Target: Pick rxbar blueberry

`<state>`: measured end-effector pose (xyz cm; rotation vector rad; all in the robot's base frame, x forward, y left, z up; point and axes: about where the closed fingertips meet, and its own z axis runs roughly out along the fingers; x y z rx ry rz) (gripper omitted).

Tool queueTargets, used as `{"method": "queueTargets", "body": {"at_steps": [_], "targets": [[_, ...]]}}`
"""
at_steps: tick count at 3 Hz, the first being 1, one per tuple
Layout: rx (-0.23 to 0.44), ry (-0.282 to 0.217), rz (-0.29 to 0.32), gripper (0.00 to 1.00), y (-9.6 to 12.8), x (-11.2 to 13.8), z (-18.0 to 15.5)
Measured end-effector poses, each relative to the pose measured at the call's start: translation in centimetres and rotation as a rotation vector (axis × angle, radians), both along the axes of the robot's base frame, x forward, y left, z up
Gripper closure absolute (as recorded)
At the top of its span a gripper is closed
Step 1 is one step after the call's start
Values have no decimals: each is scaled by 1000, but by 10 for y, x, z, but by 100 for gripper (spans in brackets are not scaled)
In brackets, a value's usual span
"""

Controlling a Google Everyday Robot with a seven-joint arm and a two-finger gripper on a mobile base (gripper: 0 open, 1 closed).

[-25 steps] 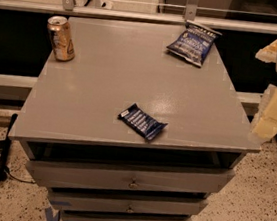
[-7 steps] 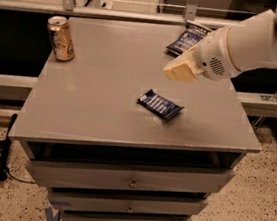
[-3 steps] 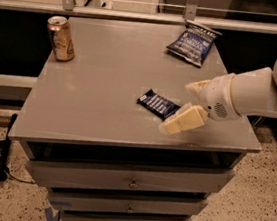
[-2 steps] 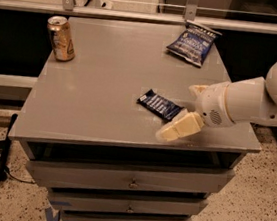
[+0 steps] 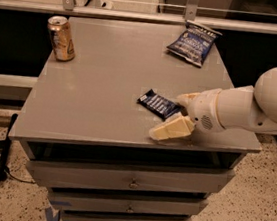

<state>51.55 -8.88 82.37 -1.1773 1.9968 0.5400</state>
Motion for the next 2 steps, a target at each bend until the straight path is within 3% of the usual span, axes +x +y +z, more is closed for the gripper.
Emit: {"method": "queueTargets", "body": {"at_steps": [2], "targets": [[13,2,-15,64,11,7,-2]]}}
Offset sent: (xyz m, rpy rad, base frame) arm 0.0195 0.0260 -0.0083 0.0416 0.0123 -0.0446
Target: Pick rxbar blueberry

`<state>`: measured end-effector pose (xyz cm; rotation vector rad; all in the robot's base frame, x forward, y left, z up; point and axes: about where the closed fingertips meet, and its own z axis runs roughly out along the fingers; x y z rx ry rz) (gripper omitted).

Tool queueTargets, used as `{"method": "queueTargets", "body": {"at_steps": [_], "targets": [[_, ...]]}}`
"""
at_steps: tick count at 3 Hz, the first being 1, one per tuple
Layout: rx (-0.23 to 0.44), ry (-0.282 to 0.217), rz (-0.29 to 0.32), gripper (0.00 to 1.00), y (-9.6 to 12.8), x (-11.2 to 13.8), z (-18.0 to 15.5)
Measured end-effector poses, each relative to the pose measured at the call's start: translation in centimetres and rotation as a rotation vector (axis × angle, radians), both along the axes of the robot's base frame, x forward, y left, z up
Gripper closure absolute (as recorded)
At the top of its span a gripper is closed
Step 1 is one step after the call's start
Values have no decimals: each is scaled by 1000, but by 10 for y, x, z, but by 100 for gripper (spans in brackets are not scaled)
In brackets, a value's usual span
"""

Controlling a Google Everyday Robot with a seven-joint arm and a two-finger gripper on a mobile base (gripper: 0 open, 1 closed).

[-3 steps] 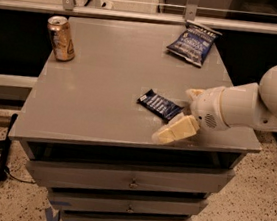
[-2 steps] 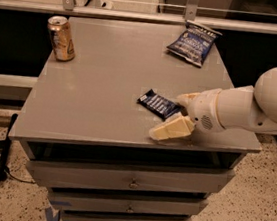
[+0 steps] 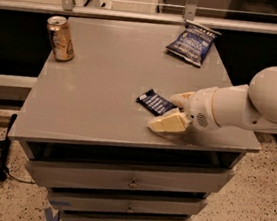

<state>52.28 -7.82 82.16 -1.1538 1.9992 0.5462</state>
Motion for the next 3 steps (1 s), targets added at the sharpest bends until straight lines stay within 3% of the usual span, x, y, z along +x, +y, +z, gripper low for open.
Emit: {"method": "queueTargets", "body": {"at_steps": [1,2,3], "targets": [[0,0,0,87,0,0,1],[0,0,0,100,0,0,3],[28,-58,49,100,29,14,33]]}}
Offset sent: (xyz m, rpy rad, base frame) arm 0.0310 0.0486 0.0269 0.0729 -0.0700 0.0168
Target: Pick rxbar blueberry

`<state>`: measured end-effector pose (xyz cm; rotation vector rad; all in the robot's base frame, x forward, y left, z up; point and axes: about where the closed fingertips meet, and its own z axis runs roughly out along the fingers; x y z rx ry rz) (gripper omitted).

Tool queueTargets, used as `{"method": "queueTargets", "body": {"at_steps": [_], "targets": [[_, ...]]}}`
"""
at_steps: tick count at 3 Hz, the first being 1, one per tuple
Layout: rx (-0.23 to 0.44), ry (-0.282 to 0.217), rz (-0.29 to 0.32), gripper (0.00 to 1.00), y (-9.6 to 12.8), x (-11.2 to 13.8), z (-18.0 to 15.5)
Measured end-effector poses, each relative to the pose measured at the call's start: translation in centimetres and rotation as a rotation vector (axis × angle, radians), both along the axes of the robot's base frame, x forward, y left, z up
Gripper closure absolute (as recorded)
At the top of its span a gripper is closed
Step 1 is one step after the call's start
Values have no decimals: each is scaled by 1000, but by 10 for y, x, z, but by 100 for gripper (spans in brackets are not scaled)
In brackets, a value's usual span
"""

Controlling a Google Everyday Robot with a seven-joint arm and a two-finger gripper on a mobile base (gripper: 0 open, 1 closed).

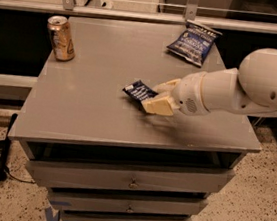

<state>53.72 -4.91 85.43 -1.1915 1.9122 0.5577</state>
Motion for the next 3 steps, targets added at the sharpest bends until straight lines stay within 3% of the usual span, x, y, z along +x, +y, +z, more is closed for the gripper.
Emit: {"method": "queueTargets", "body": {"at_steps": [1,2,3], "targets": [[20,-74,88,100,34,9,43],[14,-113,138,100,46,12,69],[15,-117,141,100,48,12,73]]}}
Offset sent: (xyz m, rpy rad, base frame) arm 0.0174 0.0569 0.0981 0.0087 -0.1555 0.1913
